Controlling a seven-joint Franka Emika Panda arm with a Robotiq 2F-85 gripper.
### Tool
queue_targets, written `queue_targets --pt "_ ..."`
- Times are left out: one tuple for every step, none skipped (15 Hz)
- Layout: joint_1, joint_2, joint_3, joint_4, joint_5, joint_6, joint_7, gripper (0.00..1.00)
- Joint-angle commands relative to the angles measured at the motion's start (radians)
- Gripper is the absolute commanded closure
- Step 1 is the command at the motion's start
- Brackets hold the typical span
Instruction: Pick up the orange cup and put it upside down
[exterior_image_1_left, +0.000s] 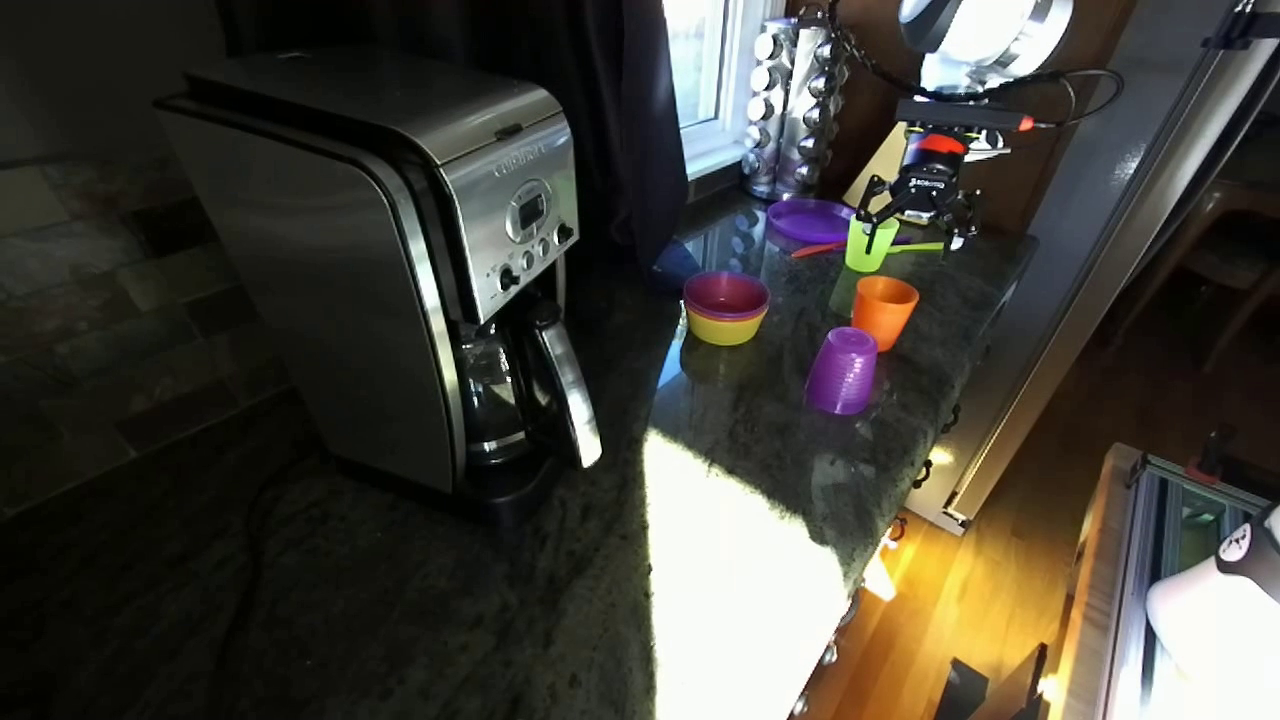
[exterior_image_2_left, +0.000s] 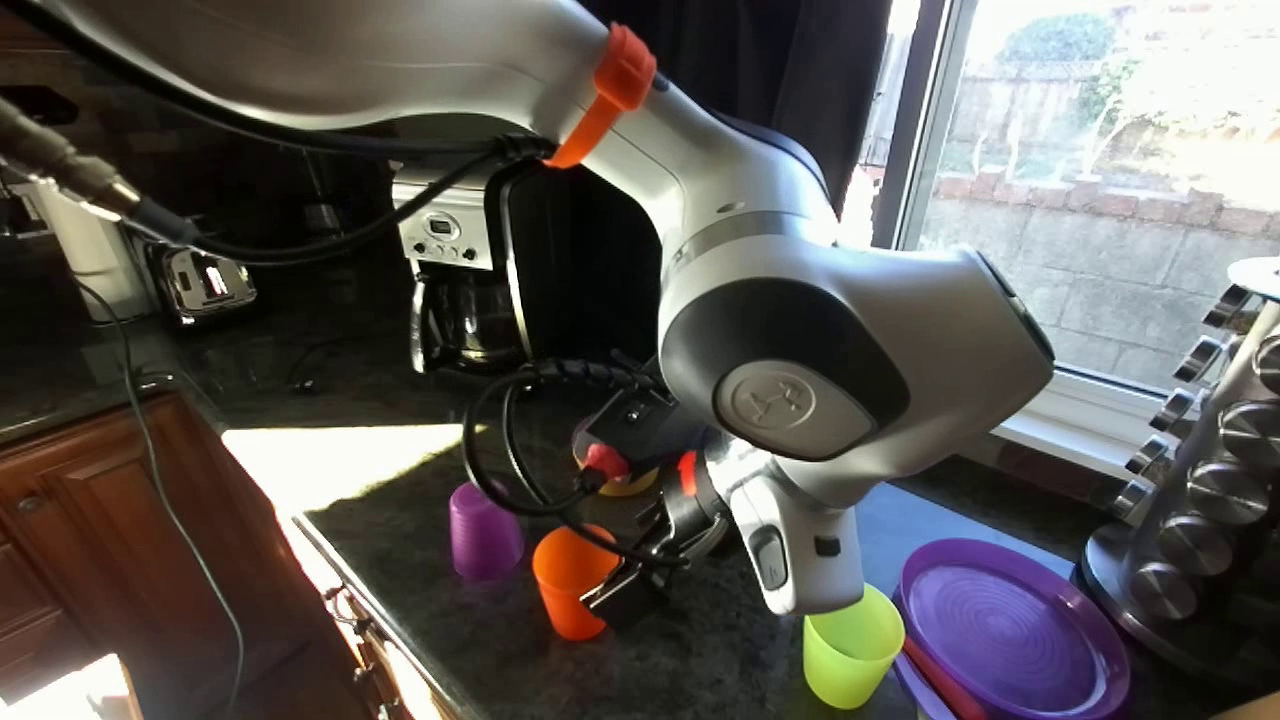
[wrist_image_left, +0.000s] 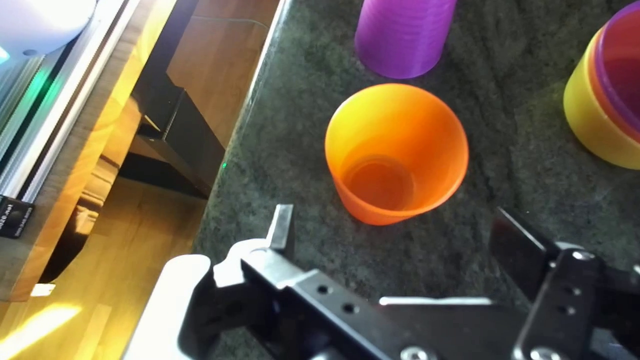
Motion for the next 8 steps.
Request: queue_targets --pt "-0.012 0.059 -0.005 0.022 0.023 0.013 -0.017 0.00" --pt "-0.014 0.069 -0.004 0.025 0.027 0.014 -0.015 0.00" --pt "-0.015 0.081 -0.004 0.028 0.030 0.014 -0.016 0.00" --pt "-0.017 0.089 -0.004 0.030 0.036 0.016 -0.015 0.00" --pt "-0.020 0.104 -0.003 0.034 0.051 0.012 -0.007 0.00" --pt "-0.021 0.114 -0.002 0.036 0.062 0.014 -0.002 0.00" --pt "-0.024 0.125 -0.001 0.037 0.081 0.013 -0.002 0.00" --pt "-0.025 0.136 0.000 0.043 0.091 0.009 -0.001 0.00"
